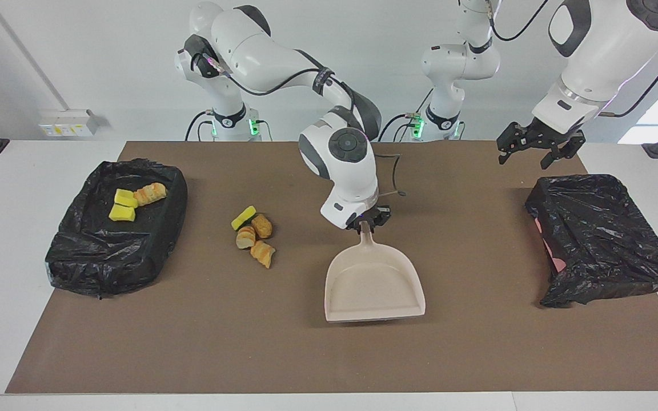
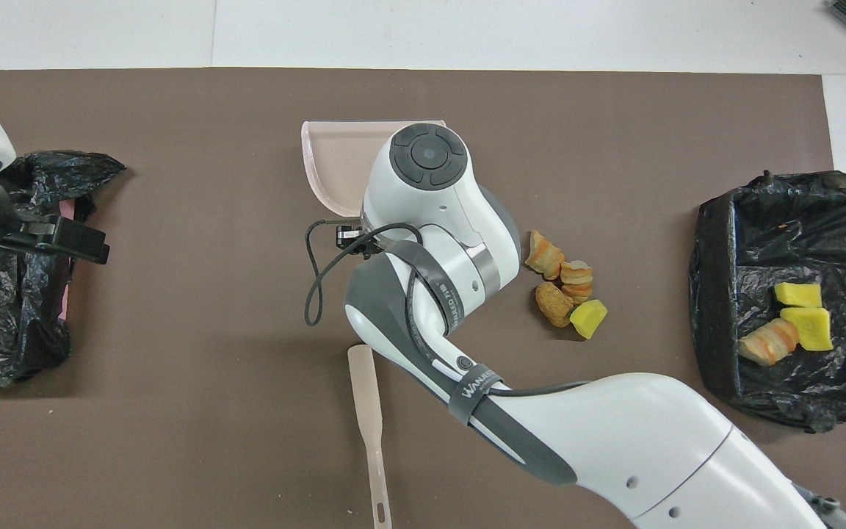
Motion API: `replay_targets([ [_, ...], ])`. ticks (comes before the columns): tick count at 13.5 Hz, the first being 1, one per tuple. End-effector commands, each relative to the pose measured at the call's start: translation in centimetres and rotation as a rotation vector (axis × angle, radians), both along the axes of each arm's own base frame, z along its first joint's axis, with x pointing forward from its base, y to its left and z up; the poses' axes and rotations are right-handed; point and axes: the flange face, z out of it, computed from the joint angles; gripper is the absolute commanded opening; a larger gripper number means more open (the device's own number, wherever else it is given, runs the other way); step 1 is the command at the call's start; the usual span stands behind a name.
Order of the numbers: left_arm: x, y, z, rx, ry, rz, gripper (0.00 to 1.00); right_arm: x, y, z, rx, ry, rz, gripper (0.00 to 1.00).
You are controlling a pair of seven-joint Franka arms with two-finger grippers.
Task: Sweep and dump trash in bin
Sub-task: 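Return the dustpan to the table center with the right gripper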
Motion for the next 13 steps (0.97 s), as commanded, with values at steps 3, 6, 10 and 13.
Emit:
replay_targets([
  [3,0.2,-0.7,-0.6,-0.001,-0.038,-0.007,1.0,-0.9,-0.6,-2.5,-0.004,0.024,0.007,0.16],
  [6,1.1,-2.0,-2.5,-0.004,-0.062,-0.022,1.0,-1.1,-0.3,-2.1,-0.008,0.014,0.027,1.0],
  [10,3.1,-2.8,-4.9,-0.01,-0.117,-0.026,1.0,-2.6,-0.9,3.6,-0.024,0.008,0.039,1.0],
  [13,4.9,-6.6,-7.8,-0.022,-0.127,-0.041,1.0,-6.9,-2.8,8.2,-0.034,0.065,0.045,1.0],
])
